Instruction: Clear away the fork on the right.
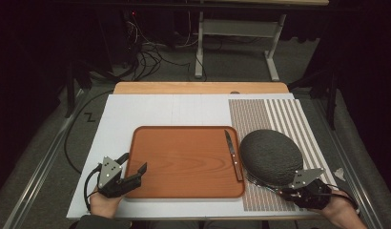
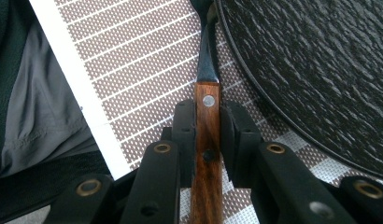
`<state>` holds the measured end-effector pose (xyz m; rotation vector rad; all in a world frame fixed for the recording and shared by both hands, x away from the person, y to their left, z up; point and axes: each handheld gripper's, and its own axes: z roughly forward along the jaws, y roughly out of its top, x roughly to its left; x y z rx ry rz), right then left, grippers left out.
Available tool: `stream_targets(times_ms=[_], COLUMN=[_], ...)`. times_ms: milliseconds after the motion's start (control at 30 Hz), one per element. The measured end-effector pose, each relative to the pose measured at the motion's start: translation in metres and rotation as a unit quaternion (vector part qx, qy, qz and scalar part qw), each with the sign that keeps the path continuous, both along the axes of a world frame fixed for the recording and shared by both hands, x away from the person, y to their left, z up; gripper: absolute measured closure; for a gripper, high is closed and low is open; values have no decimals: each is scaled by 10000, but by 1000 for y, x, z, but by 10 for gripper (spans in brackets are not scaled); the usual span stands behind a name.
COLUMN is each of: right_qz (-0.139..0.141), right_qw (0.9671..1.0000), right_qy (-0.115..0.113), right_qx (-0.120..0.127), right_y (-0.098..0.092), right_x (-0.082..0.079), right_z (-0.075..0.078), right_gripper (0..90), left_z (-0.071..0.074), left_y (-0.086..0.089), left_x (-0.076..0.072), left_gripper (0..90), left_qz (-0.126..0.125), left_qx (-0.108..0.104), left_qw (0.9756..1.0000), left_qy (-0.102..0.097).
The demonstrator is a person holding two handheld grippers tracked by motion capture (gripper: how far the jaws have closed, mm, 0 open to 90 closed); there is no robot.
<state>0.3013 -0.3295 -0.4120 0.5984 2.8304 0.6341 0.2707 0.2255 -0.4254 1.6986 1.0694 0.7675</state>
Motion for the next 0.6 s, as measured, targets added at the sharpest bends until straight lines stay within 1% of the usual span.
stream_targets(times_ms=[33,133,233,300,333,433,600], right_qz=[0,-45,-63,-48,-24,23,13], right_qw=[10000,9999,9999,9999,9998,9998,9996], right_qy=[0,-28,-50,-67,-35,-43,-93], right_qx=[0,103,117,120,183,181,281], right_y=[0,-2,-2,-3,-3,-1,1], right_x=[0,-1,-2,-2,-2,-4,-5], right_z=[0,-1,-1,-1,-1,-1,4], right_gripper=[788,789,789,789,789,790,790], left_z=[0,0,0,0,0,0,0], left_y=[0,0,0,0,0,0,0], left_x=[0,0,0,0,0,0,0], left_gripper=[282,283,283,283,283,283,283], left_qz=[1,5,9,11,14,15,14], left_qx=[1,0,-2,0,-3,-5,-8], left_qw=[10000,10000,10000,10000,10000,10000,10000], left_qy=[1,-1,0,-1,-5,-6,-5])
